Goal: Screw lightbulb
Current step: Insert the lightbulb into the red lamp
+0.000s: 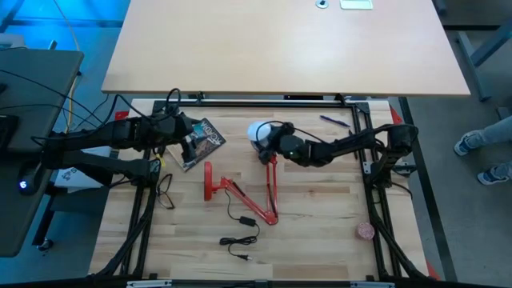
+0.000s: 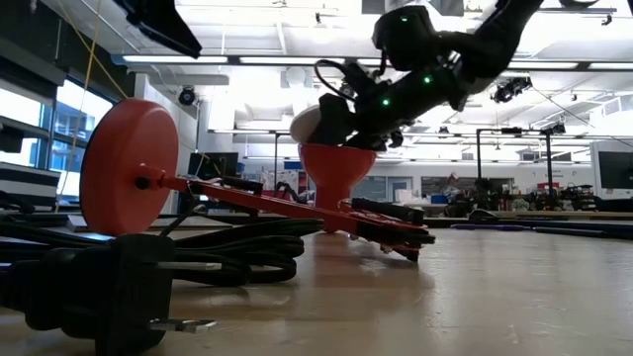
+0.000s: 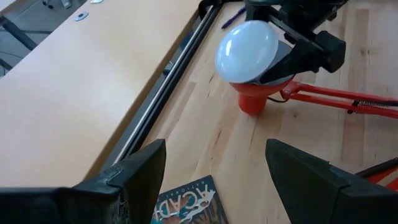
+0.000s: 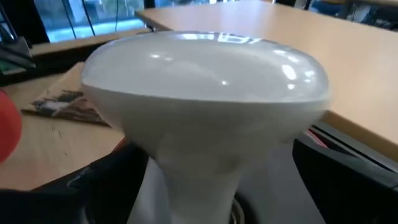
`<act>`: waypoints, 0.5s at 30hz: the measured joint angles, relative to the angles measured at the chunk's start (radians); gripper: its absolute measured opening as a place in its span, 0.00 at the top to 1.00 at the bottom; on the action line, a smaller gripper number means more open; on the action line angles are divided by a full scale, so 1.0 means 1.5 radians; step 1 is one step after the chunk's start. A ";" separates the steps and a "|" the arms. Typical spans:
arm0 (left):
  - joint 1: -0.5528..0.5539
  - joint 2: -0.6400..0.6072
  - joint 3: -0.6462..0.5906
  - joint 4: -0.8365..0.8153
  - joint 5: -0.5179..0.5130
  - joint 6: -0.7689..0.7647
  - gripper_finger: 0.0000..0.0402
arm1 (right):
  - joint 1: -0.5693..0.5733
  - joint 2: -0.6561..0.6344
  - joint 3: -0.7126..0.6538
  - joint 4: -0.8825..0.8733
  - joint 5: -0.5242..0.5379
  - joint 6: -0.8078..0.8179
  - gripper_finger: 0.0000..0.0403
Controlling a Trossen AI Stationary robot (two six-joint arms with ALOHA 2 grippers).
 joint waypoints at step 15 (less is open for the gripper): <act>0.000 -0.001 0.000 -0.014 0.000 0.000 0.33 | 0.006 -0.040 0.052 -0.197 -0.026 -0.008 0.02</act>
